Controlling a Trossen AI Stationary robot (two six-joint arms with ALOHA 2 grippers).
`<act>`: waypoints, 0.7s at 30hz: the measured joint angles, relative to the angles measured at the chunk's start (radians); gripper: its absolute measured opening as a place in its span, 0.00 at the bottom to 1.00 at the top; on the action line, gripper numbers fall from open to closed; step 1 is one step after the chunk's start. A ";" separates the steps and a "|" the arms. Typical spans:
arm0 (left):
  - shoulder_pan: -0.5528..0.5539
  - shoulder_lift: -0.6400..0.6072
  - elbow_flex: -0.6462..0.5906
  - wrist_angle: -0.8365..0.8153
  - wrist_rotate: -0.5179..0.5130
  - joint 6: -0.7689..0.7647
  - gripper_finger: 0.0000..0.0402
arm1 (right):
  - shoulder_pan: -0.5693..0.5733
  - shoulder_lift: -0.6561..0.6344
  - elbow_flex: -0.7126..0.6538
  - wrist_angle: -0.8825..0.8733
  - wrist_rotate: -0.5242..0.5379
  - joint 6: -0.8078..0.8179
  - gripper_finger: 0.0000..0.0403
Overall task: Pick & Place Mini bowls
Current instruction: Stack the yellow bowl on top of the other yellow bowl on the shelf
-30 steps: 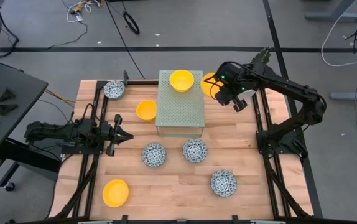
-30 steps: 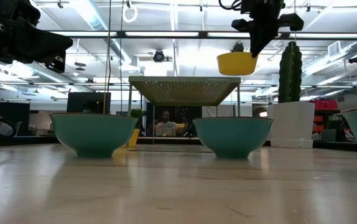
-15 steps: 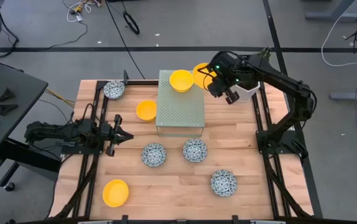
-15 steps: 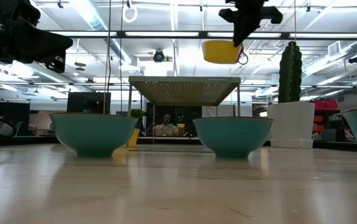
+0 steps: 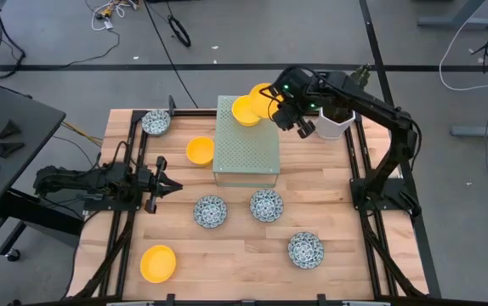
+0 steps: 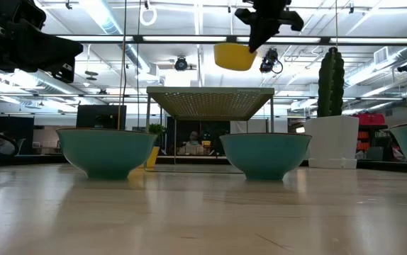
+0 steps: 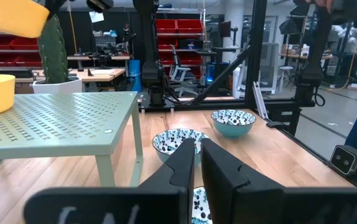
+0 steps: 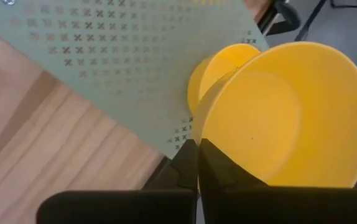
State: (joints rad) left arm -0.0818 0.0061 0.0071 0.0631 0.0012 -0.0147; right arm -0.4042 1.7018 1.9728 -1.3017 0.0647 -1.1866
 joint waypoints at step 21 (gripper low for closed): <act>0.000 0.000 0.000 0.000 0.000 0.000 0.09 | -0.045 0.084 0.051 0.130 -0.109 0.006 0.00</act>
State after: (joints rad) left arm -0.0815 0.0063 0.0071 0.0635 0.0013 -0.0147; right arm -0.4494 1.7858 2.0239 -1.1714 -0.0445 -1.1810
